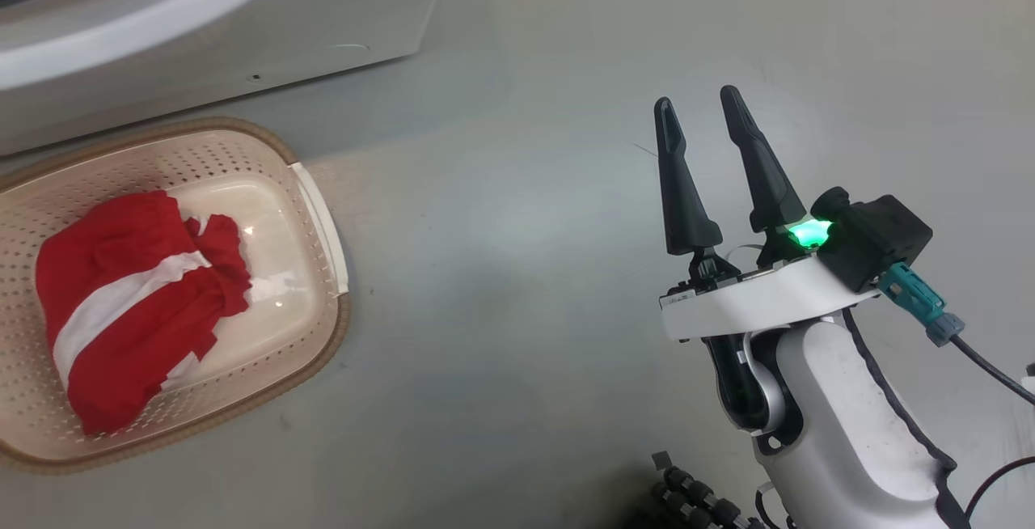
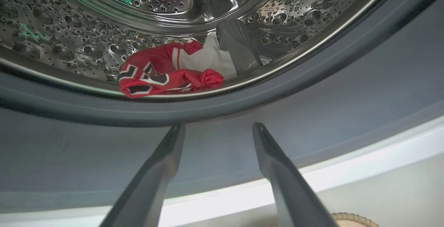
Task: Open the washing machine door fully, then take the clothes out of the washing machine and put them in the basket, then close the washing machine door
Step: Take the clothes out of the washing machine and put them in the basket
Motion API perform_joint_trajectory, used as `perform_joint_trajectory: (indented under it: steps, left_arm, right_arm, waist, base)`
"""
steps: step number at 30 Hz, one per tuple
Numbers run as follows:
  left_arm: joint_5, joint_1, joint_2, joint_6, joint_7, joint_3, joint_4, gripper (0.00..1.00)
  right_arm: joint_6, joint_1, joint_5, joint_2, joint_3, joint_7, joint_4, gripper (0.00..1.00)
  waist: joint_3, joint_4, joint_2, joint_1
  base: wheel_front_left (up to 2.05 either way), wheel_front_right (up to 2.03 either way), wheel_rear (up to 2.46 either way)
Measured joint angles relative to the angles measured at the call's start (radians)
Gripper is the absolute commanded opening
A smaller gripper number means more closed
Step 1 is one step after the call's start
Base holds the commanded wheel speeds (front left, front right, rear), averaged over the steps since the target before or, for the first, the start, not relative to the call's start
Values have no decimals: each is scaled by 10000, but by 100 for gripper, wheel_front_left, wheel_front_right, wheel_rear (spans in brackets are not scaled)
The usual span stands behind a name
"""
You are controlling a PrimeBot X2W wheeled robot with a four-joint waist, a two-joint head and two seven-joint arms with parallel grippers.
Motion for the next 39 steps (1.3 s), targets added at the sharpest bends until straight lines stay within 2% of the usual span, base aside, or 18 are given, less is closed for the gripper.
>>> perform_joint_trajectory:
  steps: [7, 13, 24, 34, 39]
  left_arm:
    - [554, -721, 943, -337, 516, -86, 268, 100]
    - [583, -1487, 1127, -533, 717, -123, 353, 100]
    - [646, -2810, 1659, -627, 1160, 42, 546, 100]
    - [669, -2972, 1887, -606, 1868, 222, 1315, 100]
    - [976, -3023, 2247, -525, 2305, 198, 1595, 100]
  right_arm:
    - [-92, -224, 491, 6, 330, 0, -59, 100]
    - [-167, -303, 621, 8, 462, 0, -63, 100]
    - [-265, -406, 974, 17, 708, 0, -119, 100]
    - [-268, -520, 1058, 31, 899, 0, -123, 100]
    - [-268, -525, 1060, 35, 995, 0, -123, 100]
  waist:
    - [345, -638, 0, 0]
    - [538, -1046, 0, 0]
    - [847, -1441, 0, 0]
    - [1011, -1659, 0, 0]
    - [1037, -1690, 0, 0]
  base:
    - [0, 0, 0]
    - [0, 0, 0]
    - [0, 0, 0]
    - [0, 0, 0]
    - [0, 0, 0]
